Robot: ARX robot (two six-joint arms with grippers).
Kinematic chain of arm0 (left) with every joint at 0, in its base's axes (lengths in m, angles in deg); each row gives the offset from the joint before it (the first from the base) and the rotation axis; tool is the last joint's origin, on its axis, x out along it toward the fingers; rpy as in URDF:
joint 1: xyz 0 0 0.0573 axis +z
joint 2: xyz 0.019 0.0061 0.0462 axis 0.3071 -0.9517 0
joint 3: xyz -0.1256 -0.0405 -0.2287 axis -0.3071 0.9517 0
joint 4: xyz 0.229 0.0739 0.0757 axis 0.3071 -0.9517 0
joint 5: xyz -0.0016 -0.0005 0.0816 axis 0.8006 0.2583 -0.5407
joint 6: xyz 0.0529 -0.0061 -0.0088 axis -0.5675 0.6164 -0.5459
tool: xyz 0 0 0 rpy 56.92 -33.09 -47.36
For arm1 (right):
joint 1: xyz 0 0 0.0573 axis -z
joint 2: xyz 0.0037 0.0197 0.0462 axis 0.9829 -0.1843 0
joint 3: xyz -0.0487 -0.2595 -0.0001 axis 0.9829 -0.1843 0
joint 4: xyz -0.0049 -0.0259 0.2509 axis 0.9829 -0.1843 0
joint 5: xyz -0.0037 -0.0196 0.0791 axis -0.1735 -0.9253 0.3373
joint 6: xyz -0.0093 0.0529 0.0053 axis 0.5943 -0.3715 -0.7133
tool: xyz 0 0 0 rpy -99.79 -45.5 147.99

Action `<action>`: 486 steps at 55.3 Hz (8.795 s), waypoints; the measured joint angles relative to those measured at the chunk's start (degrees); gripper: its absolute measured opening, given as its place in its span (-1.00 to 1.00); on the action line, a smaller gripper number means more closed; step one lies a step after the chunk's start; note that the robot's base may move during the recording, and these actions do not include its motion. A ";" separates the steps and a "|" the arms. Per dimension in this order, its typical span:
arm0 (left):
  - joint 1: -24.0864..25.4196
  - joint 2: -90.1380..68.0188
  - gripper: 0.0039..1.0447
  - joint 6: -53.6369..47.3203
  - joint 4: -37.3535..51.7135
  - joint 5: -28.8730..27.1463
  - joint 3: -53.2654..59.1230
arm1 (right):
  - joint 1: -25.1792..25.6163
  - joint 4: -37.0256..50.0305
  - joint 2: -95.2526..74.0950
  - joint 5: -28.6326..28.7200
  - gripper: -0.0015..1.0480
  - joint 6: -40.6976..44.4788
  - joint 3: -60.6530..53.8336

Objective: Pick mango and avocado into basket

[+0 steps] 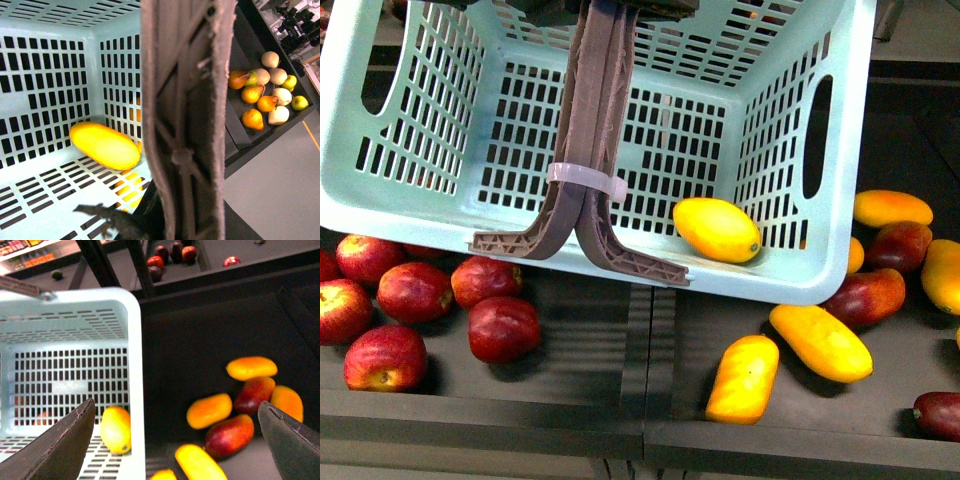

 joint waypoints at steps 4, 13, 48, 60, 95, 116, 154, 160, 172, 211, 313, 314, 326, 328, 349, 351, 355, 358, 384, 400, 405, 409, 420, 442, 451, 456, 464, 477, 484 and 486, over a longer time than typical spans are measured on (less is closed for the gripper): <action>0.00 -0.02 -0.91 0.02 0.00 0.15 0.00 | -5.14 -6.86 9.42 -7.48 0.83 -2.51 -4.90; 0.00 -0.02 -0.91 0.00 0.00 -0.04 0.00 | -19.21 -10.60 17.64 -22.49 0.83 -3.45 -11.21; -0.81 -0.17 -0.91 -0.20 0.00 0.52 0.00 | -19.80 -10.60 17.81 -23.50 0.83 -3.52 -11.26; -0.68 -0.22 -0.91 0.13 0.00 0.96 0.00 | -19.80 -10.60 17.81 -23.32 0.83 -3.52 -11.26; -0.09 -0.39 -0.91 0.04 0.00 0.04 -0.02 | -19.91 -10.64 17.77 -23.15 0.83 -3.65 -11.34; 0.02 -0.39 -0.91 -0.11 0.00 0.02 -0.02 | -20.04 -10.64 17.81 -23.17 0.83 -3.65 -11.43; 0.04 -0.39 -0.91 -0.15 0.00 -0.31 -0.02 | -20.00 -10.64 17.77 -23.17 0.83 -3.65 -11.50; 0.09 -0.39 -0.91 -0.04 0.00 -0.02 -0.02 | -20.02 -10.64 17.77 -22.99 0.83 -3.63 -11.52; 0.74 -0.39 -0.91 -0.07 0.00 -1.25 -0.02 | -15.21 -20.13 15.52 -16.92 0.83 -7.08 -9.40; 0.02 -0.39 -0.91 -0.07 0.00 -0.55 -0.02 | 25.75 -0.28 -56.76 5.90 0.83 -21.20 11.13; -0.07 -0.39 -0.91 -0.07 0.00 0.02 -0.02 | 11.58 -5.27 -40.30 7.85 0.03 -22.12 30.32; -0.07 -0.39 -0.91 -0.07 0.00 0.02 -0.02 | 10.99 -5.66 -39.45 9.07 0.03 -22.53 30.32; -0.07 -0.39 -0.91 -0.07 0.00 -0.04 -0.02 | -1.18 -9.46 -32.44 14.51 0.02 -24.41 30.32; -0.07 -0.39 -0.91 -0.07 0.00 -0.07 -0.02 | -3.34 -9.90 -32.41 14.10 0.02 -24.41 30.32; -0.07 -0.39 -0.91 -0.07 0.00 0.00 -0.02 | -13.05 -9.86 -37.68 4.28 0.29 -21.40 30.27; -0.07 -0.39 -0.91 -0.07 0.00 0.00 -0.02 | -13.14 -9.70 -38.21 3.13 0.42 -20.55 30.27; -0.07 -0.39 -0.91 -0.07 0.00 -0.02 -0.02 | -13.18 -8.33 -38.53 0.70 0.68 -18.27 30.23; -0.07 -0.39 -0.91 -0.22 0.00 0.00 -0.02 | -13.25 -7.37 -38.12 -0.33 0.85 -16.37 30.12; 0.02 -0.39 -0.91 0.17 0.00 -0.28 -0.02 | -9.97 6.56 -8.55 -11.17 0.63 8.35 7.65; 0.02 -0.39 -0.91 0.26 0.00 0.02 -0.02 | -3.17 21.00 1.33 -4.42 -0.23 15.39 -8.46; 0.00 -0.39 -0.91 0.11 0.00 -0.02 -0.02 | -1.36 21.05 3.85 -2.67 -0.49 15.80 -11.32; 0.00 -0.39 -0.91 0.13 0.00 -0.13 -0.02 | 0.07 21.03 6.08 -1.31 -0.73 16.15 -13.35; 0.02 -0.39 -0.91 0.17 0.00 -0.20 -0.02 | 2.91 20.13 11.15 1.55 -0.96 16.46 -17.31; 0.02 -0.39 -0.91 0.20 0.00 -0.07 -0.02 | 10.78 14.40 22.14 9.05 -0.96 16.55 -22.51; 0.02 -0.39 -0.91 0.17 0.00 -0.17 -0.02 | 10.84 11.37 26.49 9.09 -0.96 16.55 -23.85; 0.02 -0.39 -0.91 0.17 0.00 -0.17 -0.02 | 10.84 9.90 28.39 9.11 -0.96 16.55 -24.30; 0.00 -0.39 -0.91 0.17 0.00 -0.04 -0.02 | 10.86 9.38 31.36 9.07 -0.96 16.55 -25.42; 0.00 -0.39 -0.91 0.17 0.00 -0.07 -0.02 | 10.86 4.20 36.72 9.11 -0.96 16.55 -25.42; 0.00 -0.39 -0.91 0.17 0.00 -0.13 -0.02 | 10.86 2.05 38.86 9.11 -0.96 16.55 -25.42; 0.00 -0.39 -0.91 0.17 0.00 -0.13 -0.02 | 10.86 1.57 39.34 9.11 -0.96 16.55 -25.42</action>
